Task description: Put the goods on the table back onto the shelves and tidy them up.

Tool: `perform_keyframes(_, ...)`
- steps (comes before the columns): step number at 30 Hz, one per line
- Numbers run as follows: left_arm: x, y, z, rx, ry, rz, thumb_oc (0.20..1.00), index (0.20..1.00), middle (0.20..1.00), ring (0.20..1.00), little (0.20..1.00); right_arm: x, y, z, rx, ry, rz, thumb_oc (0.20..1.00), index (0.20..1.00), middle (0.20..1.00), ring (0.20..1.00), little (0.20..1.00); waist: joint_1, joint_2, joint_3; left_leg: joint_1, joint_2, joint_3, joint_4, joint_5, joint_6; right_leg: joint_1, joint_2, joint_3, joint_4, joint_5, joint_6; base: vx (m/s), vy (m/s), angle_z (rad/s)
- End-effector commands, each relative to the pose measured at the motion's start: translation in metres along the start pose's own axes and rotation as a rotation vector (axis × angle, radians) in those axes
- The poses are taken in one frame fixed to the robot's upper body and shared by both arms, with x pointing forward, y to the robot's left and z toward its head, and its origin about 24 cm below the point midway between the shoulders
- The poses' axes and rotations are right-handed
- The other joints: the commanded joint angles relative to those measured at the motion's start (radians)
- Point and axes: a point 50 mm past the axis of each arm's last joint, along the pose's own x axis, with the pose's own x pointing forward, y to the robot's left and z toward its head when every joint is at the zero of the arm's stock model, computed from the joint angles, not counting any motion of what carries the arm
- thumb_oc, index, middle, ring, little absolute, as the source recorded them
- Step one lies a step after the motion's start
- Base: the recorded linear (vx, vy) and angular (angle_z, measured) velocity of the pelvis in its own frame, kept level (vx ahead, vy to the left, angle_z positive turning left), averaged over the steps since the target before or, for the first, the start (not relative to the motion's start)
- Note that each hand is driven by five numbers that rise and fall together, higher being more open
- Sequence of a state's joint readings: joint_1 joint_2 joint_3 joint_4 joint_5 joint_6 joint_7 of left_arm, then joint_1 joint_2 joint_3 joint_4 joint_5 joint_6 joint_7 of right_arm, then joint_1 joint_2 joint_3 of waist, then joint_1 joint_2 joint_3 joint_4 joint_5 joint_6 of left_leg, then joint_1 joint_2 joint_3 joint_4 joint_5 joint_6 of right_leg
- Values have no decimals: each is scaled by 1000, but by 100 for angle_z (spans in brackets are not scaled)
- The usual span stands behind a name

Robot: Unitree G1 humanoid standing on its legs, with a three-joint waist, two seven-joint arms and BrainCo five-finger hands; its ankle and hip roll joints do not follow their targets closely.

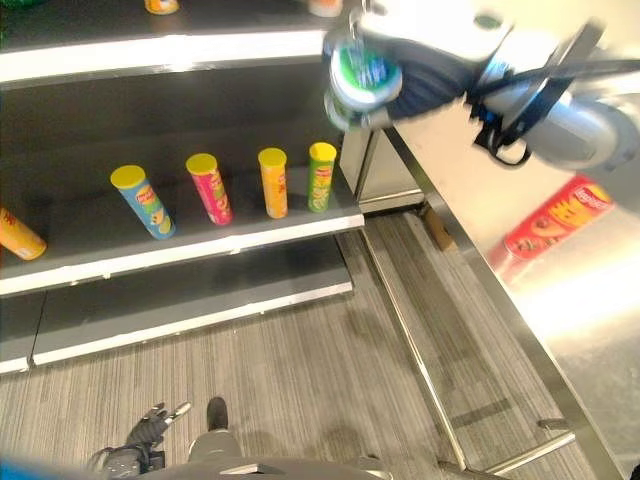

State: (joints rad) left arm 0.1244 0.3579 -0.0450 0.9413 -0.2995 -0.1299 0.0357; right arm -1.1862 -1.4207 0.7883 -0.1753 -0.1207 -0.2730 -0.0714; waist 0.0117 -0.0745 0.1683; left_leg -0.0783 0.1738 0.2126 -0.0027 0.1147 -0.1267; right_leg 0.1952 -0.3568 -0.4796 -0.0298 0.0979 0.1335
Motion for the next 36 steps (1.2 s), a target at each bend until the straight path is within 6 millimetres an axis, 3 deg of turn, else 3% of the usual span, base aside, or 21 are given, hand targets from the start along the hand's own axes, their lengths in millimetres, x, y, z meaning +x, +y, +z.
perform_keyframes(1,-2,3,4,103,-42,-20,1000,1000,1000,1000,1000,-3,-29,-27,-113,140,-101,200,200,200,200,200,49,4,-15,-17,30,-33,66,-129,-26,-60,-77,62,89,-78,107,102,394,-16)
perform_keyframes(5,-2,7,9,125,-62,-19,1000,1000,1000,1000,1000,-10,-26,-35,-132,193,-92,200,200,200,200,200,42,-1,1,5,-39,-39,51,-150,17,-97,-133,94,193,17,111,59,217,-18)
perform_keyframes(6,-1,9,17,149,-80,-24,1000,1000,1000,1000,1000,-17,-24,-41,-133,232,-91,200,200,200,200,200,25,2,20,19,-69,-67,42,-157,39,-131,-130,170,274,55,102,64,218,18)
perform_keyframes(7,-1,9,17,151,-81,-23,1000,1000,1000,1000,1000,-18,-24,-41,-133,234,-92,200,200,200,200,200,26,0,18,16,-71,-66,42,-154,41,-134,-131,170,272,59,102,84,190,42)
perform_keyframes(10,0,11,20,171,-88,-32,1000,1000,1000,1000,1000,-26,-24,-45,-135,267,-78,200,200,200,200,200,-5,11,34,51,-89,-107,14,-159,60,-197,-33,322,333,19,86,127,98,54)
perform_keyframes(11,2,11,26,170,-103,-33,1000,1000,1000,1000,1000,-27,-27,-45,-129,265,-89,200,200,200,200,200,-16,12,43,60,-89,-126,9,-161,63,-236,15,349,297,-38,77,139,26,25)
perform_keyframes(12,2,11,26,170,-103,-34,1000,1000,1000,1000,1000,-27,-27,-45,-129,265,-89,200,200,200,200,200,-16,14,42,60,-85,-127,9,-163,61,-237,18,348,300,-42,75,139,-7,22)
perform_keyframes(13,3,10,30,171,-115,-39,1000,1000,1000,1000,1000,-26,-30,-44,-122,257,-93,200,200,200,200,200,-26,16,53,68,-80,-141,6,-165,58,-263,53,357,266,-89,72,137,-52,8)
perform_keyframes(14,5,7,36,174,-129,-46,1000,1000,1000,1000,1000,-25,-35,-42,-129,247,-98,200,200,200,200,200,-44,2,63,79,-87,-166,7,-169,59,-303,110,406,193,-107,85,141,-48,6)
perform_keyframes(15,5,7,36,173,-129,-47,1000,1000,1000,1000,1000,-25,-35,-42,-130,246,-98,200,200,200,200,200,-45,5,66,82,-84,-166,8,-173,58,-299,112,405,193,-109,84,130,-55,8)
perform_keyframes(17,7,5,42,182,-144,-54,1000,1000,1000,1000,1000,-25,-41,-40,-143,230,-104,200,200,200,200,200,-56,-19,72,91,-95,-186,18,-187,51,-298,148,447,122,-107,86,100,-63,44)
perform_keyframes(25,8,-22,42,136,-152,-105,1000,1000,1000,1000,1000,-19,-51,-30,-121,174,-145,200,200,200,200,200,-55,-51,41,106,-49,-204,57,-210,11,-197,176,386,48,-117,57,95,-134,32)
perform_keyframes(29,5,-17,27,136,-103,-98,1000,1000,1000,1000,1000,-14,-55,-23,-128,136,-148,200,200,200,200,200,-42,-55,21,136,-20,-201,47,-214,-6,-148,187,357,28,-137,46,129,-116,14)
perform_keyframes(36,4,-11,21,136,-80,-78,1000,1000,1000,1000,1000,1,-61,-14,-69,65,-164,200,200,200,200,200,-25,-58,9,147,-7,-200,34,-208,-19,-124,187,332,18,-146,41,31,-36,9)
